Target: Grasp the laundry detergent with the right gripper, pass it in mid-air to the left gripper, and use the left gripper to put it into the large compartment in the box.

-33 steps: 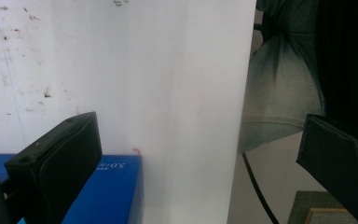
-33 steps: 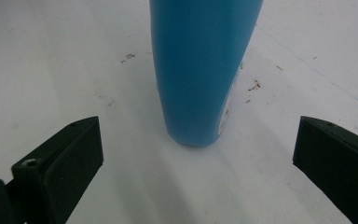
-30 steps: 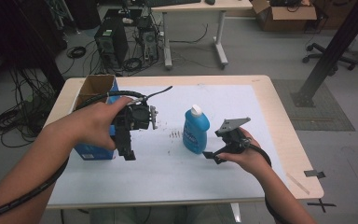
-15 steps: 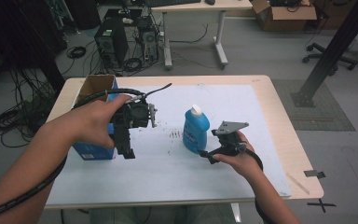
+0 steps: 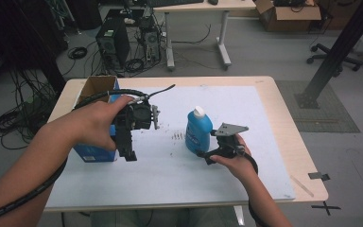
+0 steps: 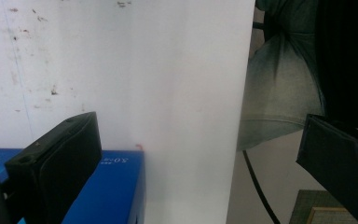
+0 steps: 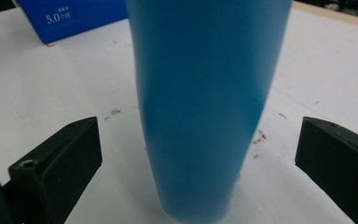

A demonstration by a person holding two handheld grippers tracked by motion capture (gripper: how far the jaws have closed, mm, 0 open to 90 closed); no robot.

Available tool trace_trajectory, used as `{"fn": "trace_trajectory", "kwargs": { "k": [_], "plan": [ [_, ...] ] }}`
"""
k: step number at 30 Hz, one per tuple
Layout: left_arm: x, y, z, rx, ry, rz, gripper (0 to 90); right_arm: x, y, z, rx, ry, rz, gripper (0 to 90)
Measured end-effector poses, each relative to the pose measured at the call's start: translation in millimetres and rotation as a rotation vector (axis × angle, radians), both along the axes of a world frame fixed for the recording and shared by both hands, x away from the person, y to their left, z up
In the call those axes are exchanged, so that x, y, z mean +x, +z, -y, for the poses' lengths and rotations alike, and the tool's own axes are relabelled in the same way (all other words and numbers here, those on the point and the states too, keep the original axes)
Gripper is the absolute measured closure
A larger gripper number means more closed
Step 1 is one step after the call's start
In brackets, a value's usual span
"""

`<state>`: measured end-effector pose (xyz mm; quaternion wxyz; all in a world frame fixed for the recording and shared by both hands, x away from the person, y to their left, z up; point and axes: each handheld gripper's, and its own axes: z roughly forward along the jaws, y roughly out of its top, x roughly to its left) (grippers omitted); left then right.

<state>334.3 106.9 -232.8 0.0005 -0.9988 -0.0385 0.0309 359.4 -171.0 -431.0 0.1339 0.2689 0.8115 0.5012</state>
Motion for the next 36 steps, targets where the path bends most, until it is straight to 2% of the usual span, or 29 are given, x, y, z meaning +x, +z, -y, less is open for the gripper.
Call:
{"fn": "trace_trajectory", "kwargs": {
  "k": [1,4,18,21,30,36],
  "plan": [
    [0.4,-0.8,0.6,0.006,-0.002,-0.003,0.2,-0.8,-0.8,-2.6,0.005,-0.011,0.019,0.1],
    [0.1,-1.8,1.7,0.007,-0.004,-0.005,0.2,-1.0,-2.1,-5.5,0.011,-0.015,0.032,0.1],
    [-1.2,-4.5,-1.2,0.015,-0.001,-0.008,0.2,2.0,-7.9,-13.9,0.063,-0.058,0.062,0.0],
    [-1.2,-4.3,-2.5,0.016,0.001,-0.008,0.2,1.4,-8.3,-16.3,0.068,-0.065,0.081,0.0],
    [-1.3,-4.8,-3.9,0.012,0.003,-0.010,0.1,2.9,-9.2,-16.8,0.097,-0.105,0.095,0.0],
    [-1.1,-3.8,-3.9,0.019,0.001,-0.014,0.2,2.9,-11.3,-17.4,0.108,-0.107,0.095,0.0]
  ]
}}
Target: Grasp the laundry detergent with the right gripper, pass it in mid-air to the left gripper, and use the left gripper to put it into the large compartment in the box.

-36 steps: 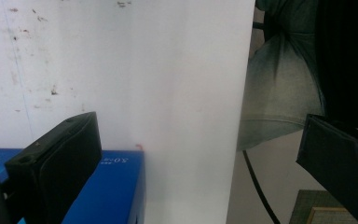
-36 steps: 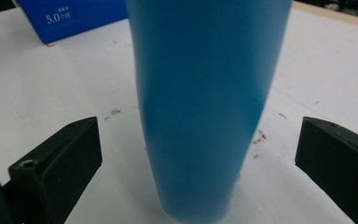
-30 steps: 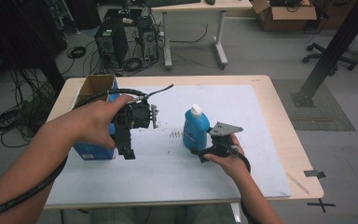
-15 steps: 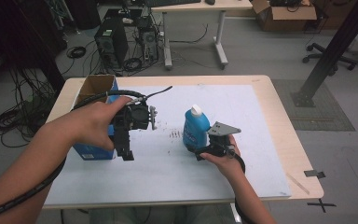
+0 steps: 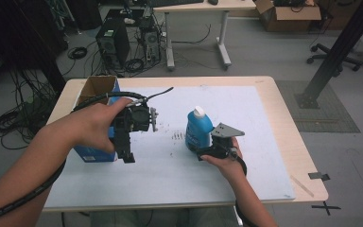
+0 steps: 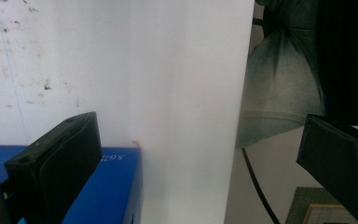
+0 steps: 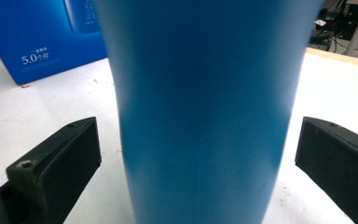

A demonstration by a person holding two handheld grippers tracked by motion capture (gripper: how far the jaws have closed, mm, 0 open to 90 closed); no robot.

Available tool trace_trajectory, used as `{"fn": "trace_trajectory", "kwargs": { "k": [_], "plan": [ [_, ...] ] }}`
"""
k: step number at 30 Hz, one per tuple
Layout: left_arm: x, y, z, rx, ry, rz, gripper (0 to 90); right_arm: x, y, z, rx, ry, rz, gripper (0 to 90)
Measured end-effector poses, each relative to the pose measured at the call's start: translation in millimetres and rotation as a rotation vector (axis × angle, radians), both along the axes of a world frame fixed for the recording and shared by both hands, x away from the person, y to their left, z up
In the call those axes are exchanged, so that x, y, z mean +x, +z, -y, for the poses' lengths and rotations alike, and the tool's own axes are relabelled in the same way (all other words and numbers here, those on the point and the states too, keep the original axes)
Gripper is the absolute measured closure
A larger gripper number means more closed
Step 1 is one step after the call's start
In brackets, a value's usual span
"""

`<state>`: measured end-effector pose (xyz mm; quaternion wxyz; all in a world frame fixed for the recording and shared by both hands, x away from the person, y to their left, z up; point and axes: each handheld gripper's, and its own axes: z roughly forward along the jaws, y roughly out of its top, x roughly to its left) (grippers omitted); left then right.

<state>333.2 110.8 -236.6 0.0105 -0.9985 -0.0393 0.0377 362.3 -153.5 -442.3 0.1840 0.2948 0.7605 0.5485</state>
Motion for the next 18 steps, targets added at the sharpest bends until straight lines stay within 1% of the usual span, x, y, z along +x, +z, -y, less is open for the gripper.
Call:
{"fn": "trace_trajectory", "kwargs": {
  "k": [1,5,9,10,11,15,18],
  "plan": [
    [-0.2,-0.1,-0.3,-0.013,0.002,0.008,0.2,0.0,-0.4,-0.8,0.005,-0.003,0.001,0.2],
    [-0.1,0.5,-0.1,-0.013,0.001,0.008,0.2,0.1,-0.5,-2.3,0.009,-0.008,0.007,0.9],
    [-0.2,0.3,-0.1,-0.014,0.000,0.008,0.2,0.2,-1.6,-4.2,0.005,-0.026,0.014,5.3],
    [-0.2,0.3,-0.1,-0.014,0.000,0.008,0.2,0.2,-1.6,-4.2,0.005,-0.026,0.014,5.3],
    [0.0,0.4,-0.6,-0.015,-0.002,0.006,0.2,0.2,-2.3,-4.8,0.004,-0.030,0.015,7.5],
    [-0.1,0.7,-1.6,-0.015,0.002,0.010,0.2,0.1,-2.3,-6.2,0.002,-0.036,0.021,11.7],
    [-0.2,1.2,-1.7,-0.015,0.000,0.009,0.2,0.2,-1.7,-6.8,0.003,-0.040,0.022,12.4]
  ]
}}
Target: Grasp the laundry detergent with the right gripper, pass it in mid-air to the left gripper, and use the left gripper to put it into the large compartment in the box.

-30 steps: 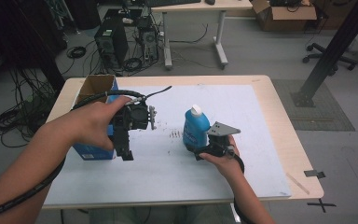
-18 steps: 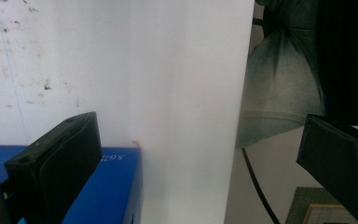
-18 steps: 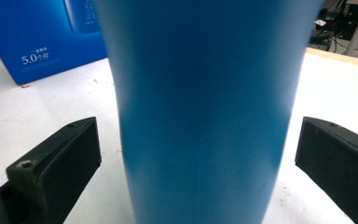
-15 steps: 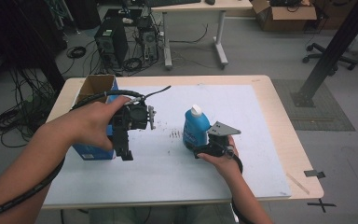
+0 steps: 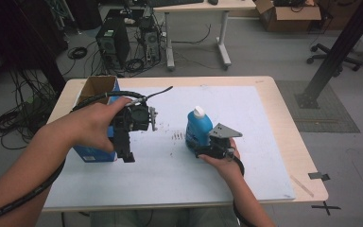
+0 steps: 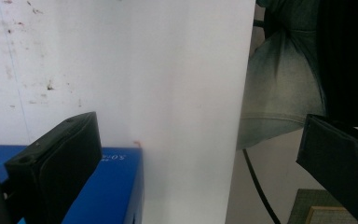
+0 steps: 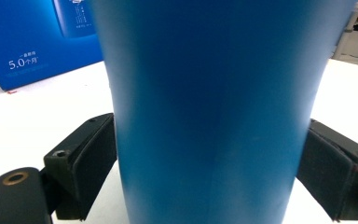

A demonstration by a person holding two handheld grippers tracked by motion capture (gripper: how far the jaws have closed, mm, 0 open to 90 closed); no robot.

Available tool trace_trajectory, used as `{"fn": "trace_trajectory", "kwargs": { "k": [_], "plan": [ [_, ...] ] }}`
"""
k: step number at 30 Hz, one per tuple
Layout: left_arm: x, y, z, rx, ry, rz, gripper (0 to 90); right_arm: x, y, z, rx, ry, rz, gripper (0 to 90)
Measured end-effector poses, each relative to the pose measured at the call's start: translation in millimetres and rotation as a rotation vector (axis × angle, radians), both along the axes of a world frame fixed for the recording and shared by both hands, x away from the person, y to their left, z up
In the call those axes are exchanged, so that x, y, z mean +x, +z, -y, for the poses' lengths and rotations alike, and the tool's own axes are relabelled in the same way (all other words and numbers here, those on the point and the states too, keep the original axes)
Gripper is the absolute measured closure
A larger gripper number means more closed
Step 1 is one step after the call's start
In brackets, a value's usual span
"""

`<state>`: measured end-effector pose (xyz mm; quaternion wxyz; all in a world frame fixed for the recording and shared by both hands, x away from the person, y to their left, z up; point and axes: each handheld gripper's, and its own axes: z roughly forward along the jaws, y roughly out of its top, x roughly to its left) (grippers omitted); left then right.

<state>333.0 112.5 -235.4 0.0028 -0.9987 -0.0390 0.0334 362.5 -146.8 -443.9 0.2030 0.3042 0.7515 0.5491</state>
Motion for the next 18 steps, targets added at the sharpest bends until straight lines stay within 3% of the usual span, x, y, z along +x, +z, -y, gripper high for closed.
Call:
{"fn": "trace_trajectory", "kwargs": {
  "k": [18],
  "plan": [
    [-0.4,-3.1,0.1,-0.001,-0.001,0.003,0.1,0.0,0.8,0.1,0.007,-0.012,-0.003,23.4]
  ]
}}
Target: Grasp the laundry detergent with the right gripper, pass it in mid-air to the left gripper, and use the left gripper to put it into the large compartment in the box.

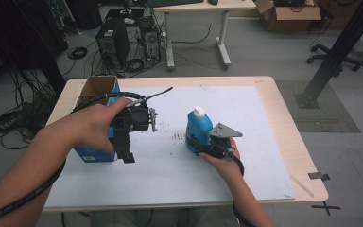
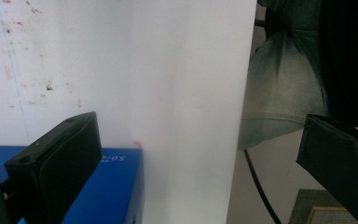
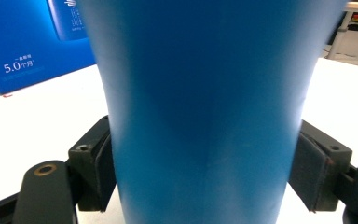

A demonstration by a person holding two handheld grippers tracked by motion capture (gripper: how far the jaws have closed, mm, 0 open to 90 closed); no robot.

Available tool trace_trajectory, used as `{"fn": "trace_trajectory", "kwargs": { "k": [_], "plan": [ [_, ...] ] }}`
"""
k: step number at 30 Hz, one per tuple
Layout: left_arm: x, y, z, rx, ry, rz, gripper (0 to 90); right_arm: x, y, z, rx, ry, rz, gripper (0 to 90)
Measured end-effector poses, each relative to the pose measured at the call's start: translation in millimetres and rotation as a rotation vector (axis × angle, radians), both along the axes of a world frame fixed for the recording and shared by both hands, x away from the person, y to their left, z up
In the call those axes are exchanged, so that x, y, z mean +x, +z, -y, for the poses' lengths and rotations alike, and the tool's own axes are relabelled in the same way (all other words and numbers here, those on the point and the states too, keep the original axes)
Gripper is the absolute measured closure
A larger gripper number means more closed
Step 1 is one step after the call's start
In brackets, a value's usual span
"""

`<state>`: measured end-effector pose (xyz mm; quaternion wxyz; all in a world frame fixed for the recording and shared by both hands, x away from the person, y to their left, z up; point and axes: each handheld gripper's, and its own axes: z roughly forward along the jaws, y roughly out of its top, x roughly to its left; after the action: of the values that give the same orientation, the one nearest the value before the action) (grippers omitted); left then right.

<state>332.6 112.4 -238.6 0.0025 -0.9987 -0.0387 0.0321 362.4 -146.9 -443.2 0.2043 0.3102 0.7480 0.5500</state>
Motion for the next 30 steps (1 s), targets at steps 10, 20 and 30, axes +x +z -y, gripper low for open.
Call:
{"fn": "trace_trajectory", "kwargs": {
  "k": [10,20,30],
  "plan": [
    [-1.0,0.3,-0.9,-0.005,0.003,0.003,0.2,0.0,0.5,-2.6,-0.014,-0.002,0.006,31.4],
    [-0.6,-0.9,-1.8,-0.008,0.007,0.001,0.2,-0.8,-1.2,-4.9,-0.024,0.004,0.017,41.3],
    [0.0,-1.7,0.1,-0.007,0.006,-0.002,0.1,-1.8,-2.4,-4.8,-0.023,0.004,0.036,43.5]
  ]
}}
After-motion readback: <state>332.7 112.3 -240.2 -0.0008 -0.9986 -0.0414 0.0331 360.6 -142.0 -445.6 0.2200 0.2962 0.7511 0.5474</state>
